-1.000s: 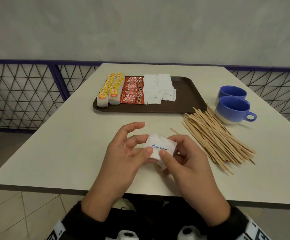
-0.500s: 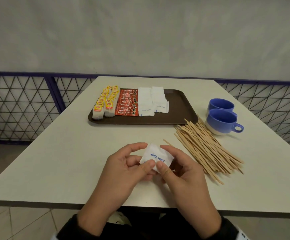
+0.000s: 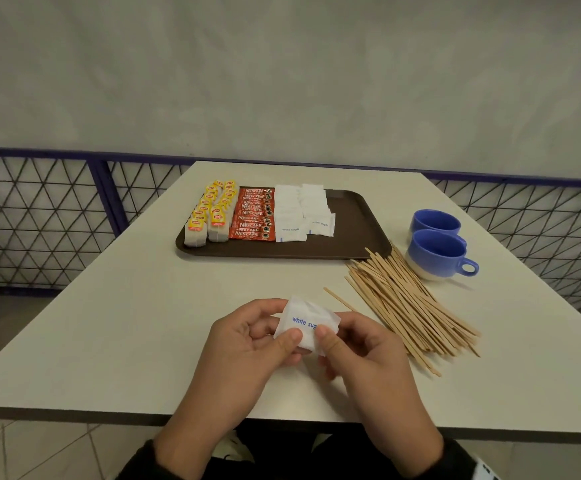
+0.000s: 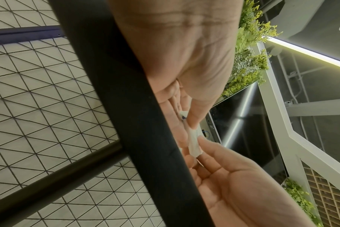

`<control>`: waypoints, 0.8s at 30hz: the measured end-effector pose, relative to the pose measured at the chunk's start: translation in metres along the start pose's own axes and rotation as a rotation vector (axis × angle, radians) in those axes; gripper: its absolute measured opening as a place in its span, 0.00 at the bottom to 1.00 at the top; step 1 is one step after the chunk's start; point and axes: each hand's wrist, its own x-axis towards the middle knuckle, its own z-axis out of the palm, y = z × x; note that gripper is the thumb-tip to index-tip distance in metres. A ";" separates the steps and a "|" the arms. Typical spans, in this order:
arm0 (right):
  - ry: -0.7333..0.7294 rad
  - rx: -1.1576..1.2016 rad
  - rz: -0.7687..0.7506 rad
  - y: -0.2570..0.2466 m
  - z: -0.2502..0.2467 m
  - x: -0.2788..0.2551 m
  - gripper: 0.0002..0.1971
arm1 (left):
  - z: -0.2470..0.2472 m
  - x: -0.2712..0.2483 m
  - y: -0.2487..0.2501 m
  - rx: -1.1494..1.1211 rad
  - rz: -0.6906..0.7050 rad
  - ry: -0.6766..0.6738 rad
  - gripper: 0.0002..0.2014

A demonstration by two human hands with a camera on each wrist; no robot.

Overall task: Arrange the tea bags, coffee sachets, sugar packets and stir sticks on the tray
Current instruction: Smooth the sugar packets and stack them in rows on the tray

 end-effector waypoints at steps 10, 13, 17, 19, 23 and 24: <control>-0.230 -0.005 0.248 -0.035 -0.016 0.030 0.10 | -0.003 0.001 -0.001 -0.095 0.044 0.045 0.07; -0.195 -0.143 0.204 -0.080 -0.024 0.072 0.16 | -0.005 0.002 -0.001 -0.120 0.048 0.065 0.06; -0.158 -0.285 0.297 -0.116 -0.020 0.141 0.06 | -0.005 0.001 -0.001 -0.079 0.018 0.044 0.05; -0.127 -0.393 0.382 -0.111 -0.017 0.176 0.06 | -0.004 0.000 0.000 -0.067 0.017 0.047 0.04; -0.063 -0.479 0.610 -0.077 -0.020 0.227 0.09 | -0.005 -0.001 0.001 -0.055 0.018 0.070 0.04; -0.050 -0.492 0.650 -0.070 -0.022 0.235 0.09 | -0.005 -0.001 0.002 -0.054 0.017 0.071 0.04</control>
